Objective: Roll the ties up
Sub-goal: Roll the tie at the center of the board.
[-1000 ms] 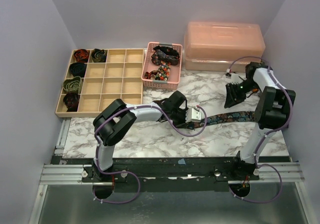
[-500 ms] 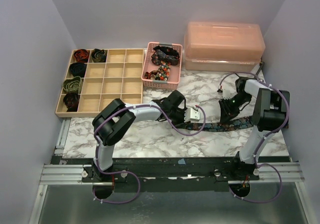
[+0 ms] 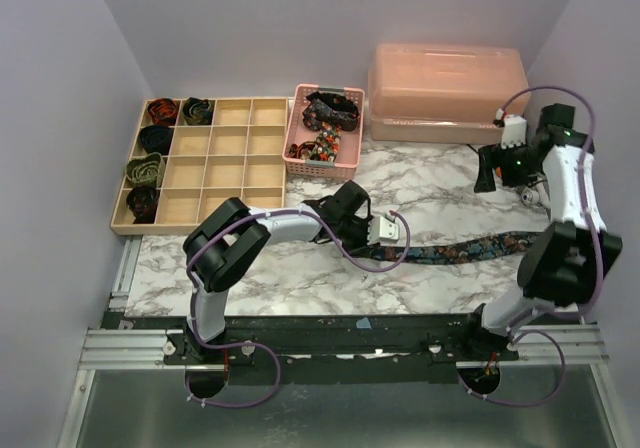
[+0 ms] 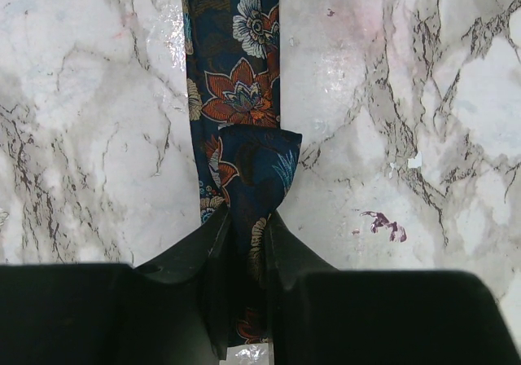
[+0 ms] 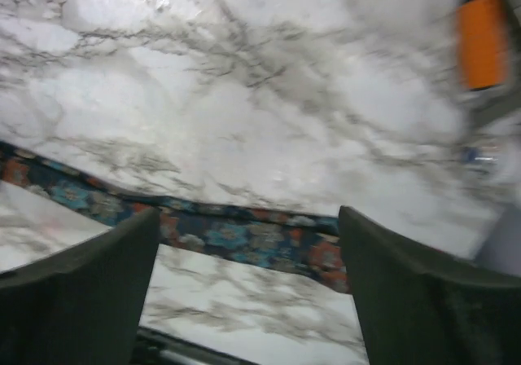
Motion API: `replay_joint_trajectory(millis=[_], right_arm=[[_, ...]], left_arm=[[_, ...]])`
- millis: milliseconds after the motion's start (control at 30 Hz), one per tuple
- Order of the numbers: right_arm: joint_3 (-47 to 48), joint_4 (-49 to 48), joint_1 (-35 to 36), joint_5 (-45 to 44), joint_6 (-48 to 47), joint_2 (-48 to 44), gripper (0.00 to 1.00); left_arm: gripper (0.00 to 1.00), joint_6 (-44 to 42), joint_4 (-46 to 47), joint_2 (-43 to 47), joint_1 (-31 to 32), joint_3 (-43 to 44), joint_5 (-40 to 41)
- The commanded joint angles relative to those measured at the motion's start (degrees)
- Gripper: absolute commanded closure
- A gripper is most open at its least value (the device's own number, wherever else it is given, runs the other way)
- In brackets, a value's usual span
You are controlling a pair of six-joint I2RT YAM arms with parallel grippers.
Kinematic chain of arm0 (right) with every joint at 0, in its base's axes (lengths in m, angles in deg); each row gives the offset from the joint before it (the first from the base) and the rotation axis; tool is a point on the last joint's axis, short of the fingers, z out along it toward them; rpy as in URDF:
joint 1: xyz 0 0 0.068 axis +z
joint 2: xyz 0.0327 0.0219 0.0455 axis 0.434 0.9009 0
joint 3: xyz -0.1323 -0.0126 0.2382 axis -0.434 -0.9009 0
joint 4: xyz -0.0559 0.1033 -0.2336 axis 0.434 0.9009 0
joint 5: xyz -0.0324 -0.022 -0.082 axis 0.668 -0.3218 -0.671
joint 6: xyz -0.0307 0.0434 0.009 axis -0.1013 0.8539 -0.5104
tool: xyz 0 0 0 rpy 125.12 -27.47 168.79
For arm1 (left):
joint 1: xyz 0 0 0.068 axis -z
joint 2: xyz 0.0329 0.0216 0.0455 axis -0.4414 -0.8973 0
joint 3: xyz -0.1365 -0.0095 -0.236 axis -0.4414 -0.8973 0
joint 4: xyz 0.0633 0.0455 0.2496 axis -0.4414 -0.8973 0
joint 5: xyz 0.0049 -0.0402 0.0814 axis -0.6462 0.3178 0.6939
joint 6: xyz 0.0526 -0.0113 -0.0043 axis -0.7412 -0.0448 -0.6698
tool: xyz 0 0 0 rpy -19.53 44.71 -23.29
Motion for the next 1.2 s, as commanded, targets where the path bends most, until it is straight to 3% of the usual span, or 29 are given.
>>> replay_joint_trajectory(millis=[0,33,100,267,433,533,700,833,967,1067,1167], right_arm=[[-9.7,-13.6,-0.2,-5.8,-1.5,-18.6,0.0],[-14.9,-17.8,-0.2,-9.8,-2.0,-21.6,0.0],[-19.3,-15.8,-0.3,-14.8,-4.5,-21.9,0.0],[-20.4,-11.7,-4.0,-9.5,-2.7,-21.8,0.0],[-17.7,-1.1,-5.8,-11.0,-4.3,-8.3,0.0],[-18.5,-2.8,-8.7,-11.2,-1.7,-3.0,0.01],[-18.8,-7.8,-11.0,-14.3,-0.8,4.3,0.11],[-14.7,-7.0,-15.0,-13.4,-2.2,7.1,0.13],[-10.2,-8.3,-18.1,-16.4,-2.8,3.6,0.28],[-12.3,-15.8,-18.4,-24.8,-5.9,-0.1,0.44],[-16.3,-23.9,-18.5,-31.4,-9.5,-2.4,0.53]], left_arm=[[0.83,0.1,-6.6,-1.3,-0.4,-2.9,0.9],[0.83,0.1,-6.6,-1.3,-0.4,-2.9,0.8],[0.83,0.2,-6.4,-1.4,-0.4,-3.0,0.7],[0.83,0.6,-5.9,-1.2,-0.4,-4.1,0.7],[0.83,0.7,-5.8,-1.6,-0.4,-4.6,0.7],[0.83,0.7,-6.3,-2.0,-0.4,-3.7,0.7],[0.83,0.6,-6.3,-2.6,-0.5,-2.7,1.1],[0.83,0.7,-6.6,-3.3,-0.4,-1.9,1.6],[0.83,0.7,-6.4,-3.3,-0.4,-2.3,1.6],[0.83,0.9,-6.2,-3.2,-0.4,-2.7,1.5],[0.83,1.0,-6.2,-3.0,-0.4,-3.0,1.3]])
